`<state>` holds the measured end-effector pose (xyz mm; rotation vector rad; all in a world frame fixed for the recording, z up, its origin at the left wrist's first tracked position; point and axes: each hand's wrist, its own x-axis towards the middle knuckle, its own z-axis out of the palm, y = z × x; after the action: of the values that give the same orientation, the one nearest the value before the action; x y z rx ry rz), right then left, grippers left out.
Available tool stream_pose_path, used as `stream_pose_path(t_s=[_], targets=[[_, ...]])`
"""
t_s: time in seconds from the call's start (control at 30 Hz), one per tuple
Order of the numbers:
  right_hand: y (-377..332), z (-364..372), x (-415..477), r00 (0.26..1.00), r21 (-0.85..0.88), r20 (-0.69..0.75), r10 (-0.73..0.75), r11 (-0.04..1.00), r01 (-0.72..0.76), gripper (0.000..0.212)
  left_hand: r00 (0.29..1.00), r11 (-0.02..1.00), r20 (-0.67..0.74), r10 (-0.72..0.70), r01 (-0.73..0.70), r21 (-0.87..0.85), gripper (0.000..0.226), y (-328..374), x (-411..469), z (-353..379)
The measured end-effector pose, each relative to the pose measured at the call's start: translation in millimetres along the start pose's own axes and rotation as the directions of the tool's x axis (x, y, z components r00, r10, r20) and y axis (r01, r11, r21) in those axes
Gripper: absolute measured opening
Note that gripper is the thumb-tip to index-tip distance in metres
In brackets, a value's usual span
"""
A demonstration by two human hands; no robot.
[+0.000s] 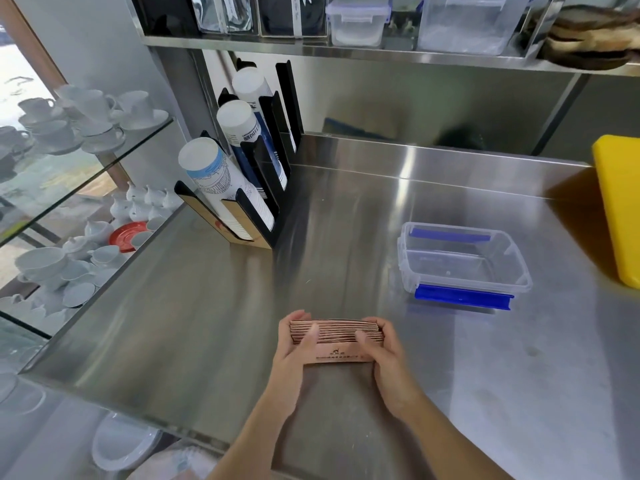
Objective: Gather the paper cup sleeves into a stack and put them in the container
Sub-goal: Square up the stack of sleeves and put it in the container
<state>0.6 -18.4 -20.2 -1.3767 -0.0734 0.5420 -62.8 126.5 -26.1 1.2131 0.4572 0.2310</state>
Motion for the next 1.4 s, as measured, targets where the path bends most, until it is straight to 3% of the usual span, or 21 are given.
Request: stream_pose_path(t_s=[0.07,0.13,0.2,0.37,0.63,0.77,1.0,1.07,1.2,1.4], targets=[[1,9,1,0.991,0.015,-0.134,0.009,1.000,-0.007,0.019,0.983,0.999,-0.179,0.034,-0.031,0.020,0.017,-2,0,12],[1,15,3,0.969,-0.066,-0.247,-0.011,0.998,-0.006,0.023,0.936,0.995,-0.341,0.090,-0.074,0.060,0.028,-3,2,20],[1,17,4,0.960,-0.106,-0.280,-0.030,0.994,0.000,0.025,0.913,0.995,-0.396,0.097,-0.086,0.048,0.030,0,5,24],[-4,18,9,0.962,-0.055,-0.273,0.000,0.998,-0.015,0.018,0.960,0.998,-0.271,0.064,-0.064,0.007,0.025,6,6,21],[5,11,-1,0.953,-0.083,-0.289,-0.089,0.994,0.068,0.016,0.934,0.985,-0.314,0.171,-0.157,0.070,0.021,6,-9,28],[4,13,-2,0.930,-0.062,-0.348,-0.122,0.992,0.107,0.021,0.949,0.973,-0.230,0.216,-0.192,0.125,0.021,5,-11,27],[10,11,-6,0.938,-0.156,-0.326,-0.113,0.986,0.065,0.020,0.983,0.990,-0.145,0.110,-0.096,0.101,0.021,5,-15,21],[9,12,-6,0.938,-0.184,-0.322,-0.125,0.981,0.068,0.020,0.996,0.984,-0.043,0.084,-0.076,0.163,0.027,3,-19,8],[9,8,-5,0.947,-0.234,-0.292,-0.133,0.970,0.064,0.020,0.988,0.902,0.153,0.019,-0.083,0.425,0.072,2,-20,-27],[12,6,-3,0.955,-0.262,-0.265,-0.134,0.963,0.063,0.020,0.993,0.788,0.099,0.063,-0.110,0.605,0.054,2,-18,-41]])
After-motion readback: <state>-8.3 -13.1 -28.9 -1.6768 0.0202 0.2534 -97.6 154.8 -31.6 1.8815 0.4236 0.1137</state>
